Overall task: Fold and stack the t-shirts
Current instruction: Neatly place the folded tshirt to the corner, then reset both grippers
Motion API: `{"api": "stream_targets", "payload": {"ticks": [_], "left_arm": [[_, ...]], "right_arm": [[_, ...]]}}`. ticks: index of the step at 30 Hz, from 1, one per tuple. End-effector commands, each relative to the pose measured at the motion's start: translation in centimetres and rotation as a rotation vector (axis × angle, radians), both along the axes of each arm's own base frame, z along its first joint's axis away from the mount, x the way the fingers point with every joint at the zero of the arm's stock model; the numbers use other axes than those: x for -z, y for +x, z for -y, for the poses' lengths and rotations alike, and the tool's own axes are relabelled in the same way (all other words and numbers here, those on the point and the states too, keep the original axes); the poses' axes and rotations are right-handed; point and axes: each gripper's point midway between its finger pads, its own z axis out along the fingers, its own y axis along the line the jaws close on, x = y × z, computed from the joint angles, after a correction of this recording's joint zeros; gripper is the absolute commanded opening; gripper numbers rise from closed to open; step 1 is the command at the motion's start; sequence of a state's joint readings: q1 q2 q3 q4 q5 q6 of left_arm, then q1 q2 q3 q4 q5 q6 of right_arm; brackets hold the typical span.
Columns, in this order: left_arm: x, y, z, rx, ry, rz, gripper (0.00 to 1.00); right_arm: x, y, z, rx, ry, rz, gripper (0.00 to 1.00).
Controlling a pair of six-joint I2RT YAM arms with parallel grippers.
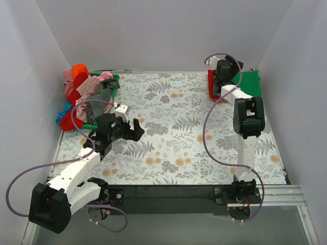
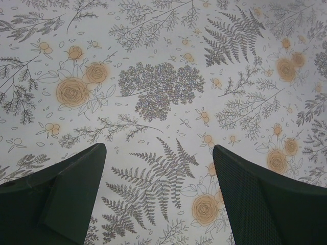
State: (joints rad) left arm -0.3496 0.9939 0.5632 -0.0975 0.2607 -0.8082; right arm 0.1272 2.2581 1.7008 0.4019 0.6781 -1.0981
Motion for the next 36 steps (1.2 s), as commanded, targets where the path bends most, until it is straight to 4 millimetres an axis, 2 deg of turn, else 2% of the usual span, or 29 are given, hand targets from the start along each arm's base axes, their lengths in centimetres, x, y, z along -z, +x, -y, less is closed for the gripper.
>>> {"api": "stream_targets", "payload": {"ticks": [1, 3, 4, 6, 7, 8, 9, 10, 11, 12, 14, 17, 18, 19, 20, 21, 22, 23, 24, 25, 26, 27, 31, 36], "left_arm": [[-0.4, -0.2, 0.2, 0.019, -0.004, 0.020, 0.84], [-0.5, -0.2, 0.2, 0.020, -0.006, 0.021, 0.84], [-0.6, -0.2, 0.2, 0.020, -0.008, 0.025, 0.84], [-0.8, -0.2, 0.2, 0.018, -0.010, 0.031, 0.84], [-0.8, -0.2, 0.1, 0.016, -0.011, 0.031, 0.84], [-0.9, -0.2, 0.2, 0.015, -0.012, 0.032, 0.84], [-1.1, -0.2, 0.2, 0.015, -0.016, 0.038, 0.84], [-1.4, -0.1, 0.1, 0.005, -0.022, 0.041, 0.84], [-1.7, -0.1, 0.1, -0.002, -0.028, 0.048, 0.84], [-1.9, -0.2, 0.0, -0.008, -0.033, 0.054, 0.84], [-2.7, 0.0, -0.1, -0.036, -0.057, 0.060, 0.85], [-4.0, 0.3, -0.5, -0.089, -0.093, 0.075, 0.87], [-4.4, 0.5, -0.7, -0.106, -0.106, 0.081, 0.89], [-5.0, 0.8, -1.3, -0.141, -0.117, 0.089, 0.91], [-6.0, 1.1, -1.5, -0.170, -0.147, 0.091, 0.92], [-6.5, 1.2, -1.8, -0.188, -0.162, 0.086, 0.93], [-7.0, 1.5, -2.8, -0.232, -0.178, 0.085, 0.95], [-8.0, 1.7, -3.3, -0.259, -0.202, 0.091, 0.97], [-9.2, 2.0, -4.0, -0.306, -0.226, 0.088, 0.98], [-10.0, 2.3, -4.9, -0.346, -0.235, 0.095, 0.98], [-10.8, 2.3, -5.3, -0.366, -0.240, 0.100, 0.98], [-11.9, 2.3, -5.6, -0.383, -0.245, 0.103, 0.98], [-13.4, 1.8, -5.8, -0.383, -0.232, 0.099, 0.98], [-14.4, 0.6, -6.0, -0.360, -0.217, 0.124, 0.98]], "right_arm": [[-5.9, -1.2, -7.2, -0.118, 0.165, 0.131, 0.88], [-6.7, -1.6, -9.6, -0.182, 0.247, 0.112, 0.87], [-5.0, -2.5, -11.3, -0.198, 0.335, 0.041, 0.86], [-5.4, -3.4, -14.5, -0.313, 0.476, -0.041, 0.85], [-3.6, -5.1, -15.5, -0.332, 0.550, -0.156, 0.85], [-2.8, -6.4, -18.5, -0.473, 0.638, -0.253, 0.85], [-2.5, -7.8, -19.8, -0.539, 0.683, -0.314, 0.85], [-3.5, -10.7, -22.1, -0.674, 0.763, -0.388, 0.89], [-3.9, -12.3, -22.9, -0.727, 0.800, -0.419, 0.90], [-4.6, -14.8, -23.3, -0.771, 0.828, -0.446, 0.93], [-5.3, -17.9, -24.2, -0.842, 0.891, -0.478, 0.97], [-5.4, -22.0, -22.9, -0.835, 0.921, -0.484, 0.98], [-7.0, -23.2, -22.1, -0.841, 0.926, -0.443, 0.98], [-5.5, -24.1, -20.7, -0.798, 0.951, -0.460, 0.98], [-5.5, -24.7, -19.9, -0.783, 0.972, -0.446, 0.98], [-6.9, -25.4, -18.9, -0.774, 0.992, -0.392, 0.99], [-5.4, -26.0, -17.0, -0.712, 1.018, -0.388, 0.98], [-5.5, -26.5, -16.2, -0.694, 1.026, -0.365, 0.99], [-7.0, -27.0, -15.3, -0.689, 1.027, -0.280, 0.98], [-7.2, -27.2, -14.2, -0.656, 1.023, -0.231, 0.98], [-5.8, -27.7, -13.1, -0.600, 1.020, -0.211, 0.98], [-7.1, -28.4, -12.5, -0.600, 1.013, -0.149, 0.98], [-7.8, -28.8, -9.2, -0.425, 1.104, 0.022, 0.98], [-8.8, -29.0, -5.6, -0.240, 1.090, 0.201, 0.98]]}}
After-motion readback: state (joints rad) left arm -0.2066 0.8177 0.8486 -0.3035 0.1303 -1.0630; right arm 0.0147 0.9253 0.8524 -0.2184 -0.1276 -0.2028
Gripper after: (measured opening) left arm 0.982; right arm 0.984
